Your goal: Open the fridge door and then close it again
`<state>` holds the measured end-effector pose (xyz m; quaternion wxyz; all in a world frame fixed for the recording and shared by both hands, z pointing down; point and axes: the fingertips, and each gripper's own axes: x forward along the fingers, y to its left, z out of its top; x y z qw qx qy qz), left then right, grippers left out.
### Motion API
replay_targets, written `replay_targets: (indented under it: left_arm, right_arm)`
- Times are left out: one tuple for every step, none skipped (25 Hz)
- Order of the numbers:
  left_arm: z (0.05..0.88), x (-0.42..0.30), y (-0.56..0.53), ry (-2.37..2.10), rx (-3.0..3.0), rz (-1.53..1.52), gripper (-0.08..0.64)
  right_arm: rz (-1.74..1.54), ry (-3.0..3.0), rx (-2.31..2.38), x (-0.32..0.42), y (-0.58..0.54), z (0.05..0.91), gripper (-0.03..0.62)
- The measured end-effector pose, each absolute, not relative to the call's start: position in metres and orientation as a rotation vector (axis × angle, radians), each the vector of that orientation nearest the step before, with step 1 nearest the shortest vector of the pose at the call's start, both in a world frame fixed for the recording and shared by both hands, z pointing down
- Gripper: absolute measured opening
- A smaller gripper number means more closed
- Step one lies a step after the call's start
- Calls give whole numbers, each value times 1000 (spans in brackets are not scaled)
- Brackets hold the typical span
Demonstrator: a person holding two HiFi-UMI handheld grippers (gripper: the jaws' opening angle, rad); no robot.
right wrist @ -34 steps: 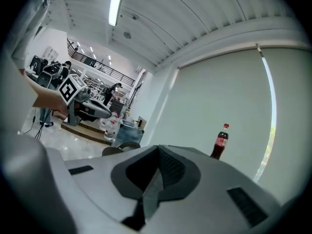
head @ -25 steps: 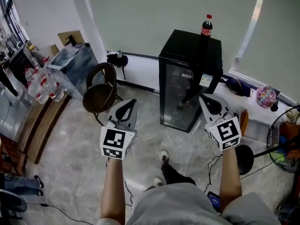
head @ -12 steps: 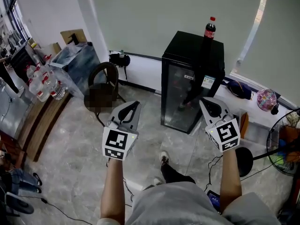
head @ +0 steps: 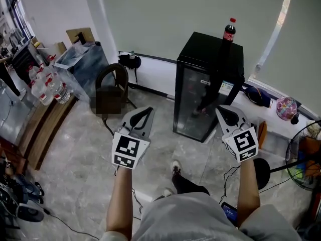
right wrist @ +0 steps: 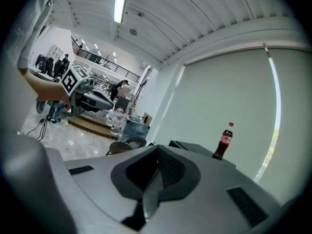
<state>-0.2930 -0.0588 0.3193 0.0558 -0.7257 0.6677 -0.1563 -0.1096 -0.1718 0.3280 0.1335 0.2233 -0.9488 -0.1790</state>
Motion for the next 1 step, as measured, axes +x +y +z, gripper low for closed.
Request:
replay_targets:
  left_arm:
    - [319, -294, -61, 2025, -2203, -477, 14]
  right_arm:
    - [-519, -2749, 639, -111, -173, 329, -3]
